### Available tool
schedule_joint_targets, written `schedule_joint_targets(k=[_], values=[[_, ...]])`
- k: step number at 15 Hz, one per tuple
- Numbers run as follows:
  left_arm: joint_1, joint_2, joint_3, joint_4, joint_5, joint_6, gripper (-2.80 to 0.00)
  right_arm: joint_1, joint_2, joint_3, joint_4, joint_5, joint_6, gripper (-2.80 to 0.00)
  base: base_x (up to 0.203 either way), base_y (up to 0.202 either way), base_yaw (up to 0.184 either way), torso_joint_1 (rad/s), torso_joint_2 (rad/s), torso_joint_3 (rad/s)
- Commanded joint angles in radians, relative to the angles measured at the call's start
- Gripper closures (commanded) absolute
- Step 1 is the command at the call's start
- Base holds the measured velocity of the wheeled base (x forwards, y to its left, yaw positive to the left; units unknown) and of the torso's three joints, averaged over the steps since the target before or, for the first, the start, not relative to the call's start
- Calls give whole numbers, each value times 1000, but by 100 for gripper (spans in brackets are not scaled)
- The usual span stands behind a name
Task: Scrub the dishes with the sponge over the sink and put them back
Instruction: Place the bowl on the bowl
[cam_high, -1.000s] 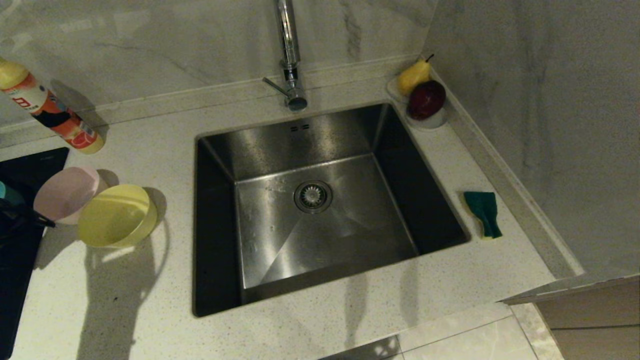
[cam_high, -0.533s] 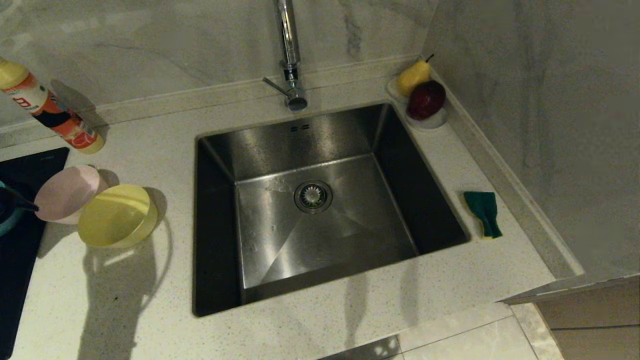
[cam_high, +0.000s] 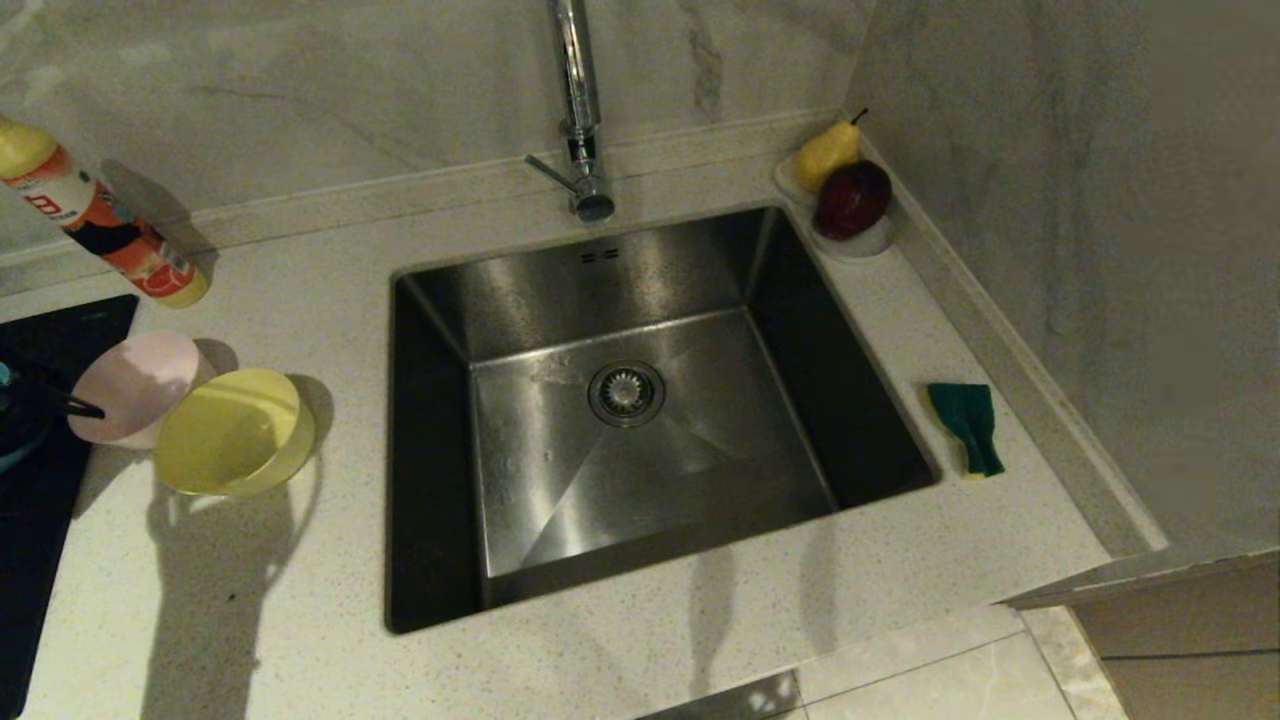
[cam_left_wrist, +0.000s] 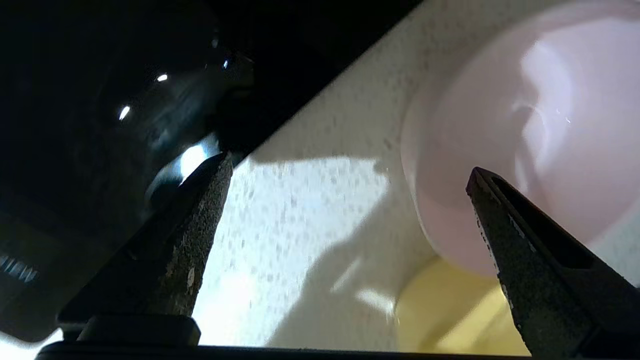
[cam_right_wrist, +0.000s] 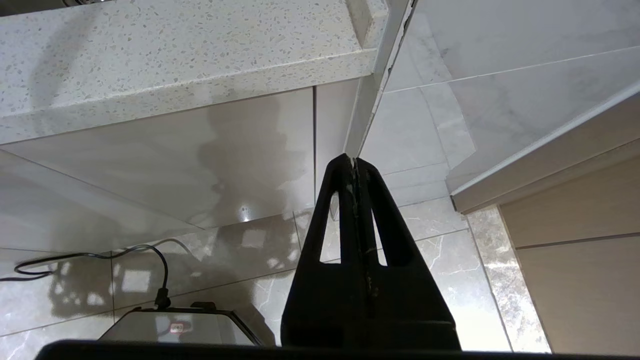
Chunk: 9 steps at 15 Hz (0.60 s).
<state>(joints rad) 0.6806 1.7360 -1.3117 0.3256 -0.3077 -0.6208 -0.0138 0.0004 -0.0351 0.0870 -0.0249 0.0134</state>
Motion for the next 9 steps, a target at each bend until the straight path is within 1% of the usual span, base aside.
schedule_joint_targets(k=[1, 5, 9], values=[[0, 37, -3, -14, -13, -4, -280, 0, 1, 0, 0, 0, 0, 0, 0, 0, 0, 0, 0, 0], [0, 49, -15, -19, -41, -20, -280, 0, 1, 0, 0, 0, 0, 0, 0, 0, 0, 0, 0, 0], [0, 64, -11, -19, -42, -19, -280, 0, 1, 0, 0, 0, 0, 0, 0, 0, 0, 0, 0, 0]])
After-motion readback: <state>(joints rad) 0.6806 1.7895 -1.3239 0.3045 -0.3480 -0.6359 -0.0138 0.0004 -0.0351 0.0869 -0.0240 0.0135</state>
